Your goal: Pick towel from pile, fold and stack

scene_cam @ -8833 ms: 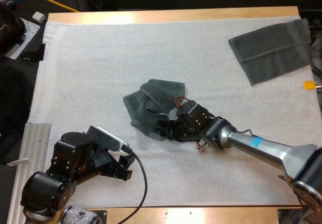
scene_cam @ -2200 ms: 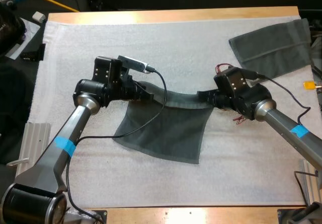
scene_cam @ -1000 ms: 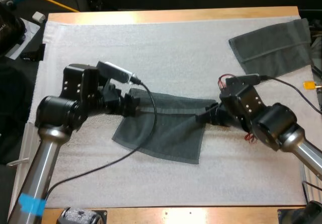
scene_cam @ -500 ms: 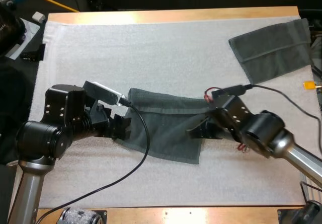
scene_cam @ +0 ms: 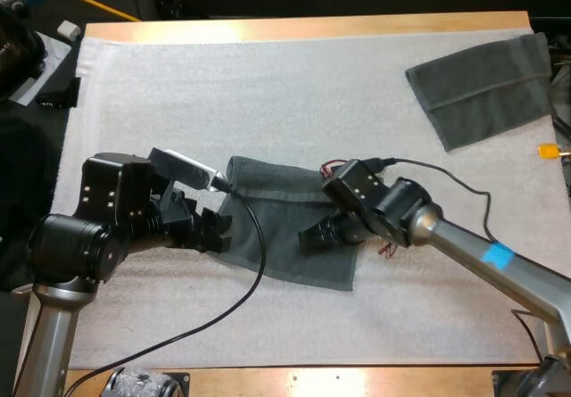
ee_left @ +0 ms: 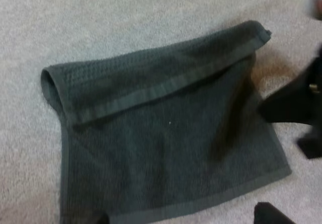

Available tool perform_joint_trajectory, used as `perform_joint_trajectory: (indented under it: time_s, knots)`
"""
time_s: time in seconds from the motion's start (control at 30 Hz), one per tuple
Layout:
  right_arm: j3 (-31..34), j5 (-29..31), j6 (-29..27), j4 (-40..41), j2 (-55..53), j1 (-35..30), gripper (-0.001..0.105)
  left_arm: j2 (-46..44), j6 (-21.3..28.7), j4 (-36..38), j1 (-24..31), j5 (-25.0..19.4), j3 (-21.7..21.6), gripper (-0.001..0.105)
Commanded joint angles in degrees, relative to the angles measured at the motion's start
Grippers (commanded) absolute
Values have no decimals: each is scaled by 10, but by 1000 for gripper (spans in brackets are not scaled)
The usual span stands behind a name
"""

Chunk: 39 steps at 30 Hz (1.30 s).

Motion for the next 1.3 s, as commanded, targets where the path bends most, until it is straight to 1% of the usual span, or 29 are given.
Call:
perform_joint_trajectory:
  time_s: [0.0, 0.1, 0.17, 0.47, 0.7, 0.93, 1.03, 1.27]
  knots:
    - [-30, -22, -2, -8, 42, -8, 0, -1, -5, 10, -1, -5, 1, 56]
    - [-46, -26, -1, -10, 73, -12, 0, -1, -5, 10, -1, -5, 0, 56]
    - [-43, -18, -3, -11, 60, -10, 0, -1, -5, 11, -2, -1, -2, 56]
    - [-73, -29, 2, -47, 135, -39, 0, 1, -5, 22, -2, -1, -2, 56]
    - [-89, -22, -2, -68, 177, -47, 0, 2, -5, 26, -2, -1, -2, 56]
    - [-104, 13, -10, -81, 203, -48, 0, 1, -4, 30, -2, 0, -2, 56]
    - [-103, 12, -3, -103, 207, -47, 0, 0, -3, 28, -2, 1, -2, 56]
    - [-116, 86, 14, -170, 222, -58, 0, 1, -3, 30, -2, 2, -2, 55]
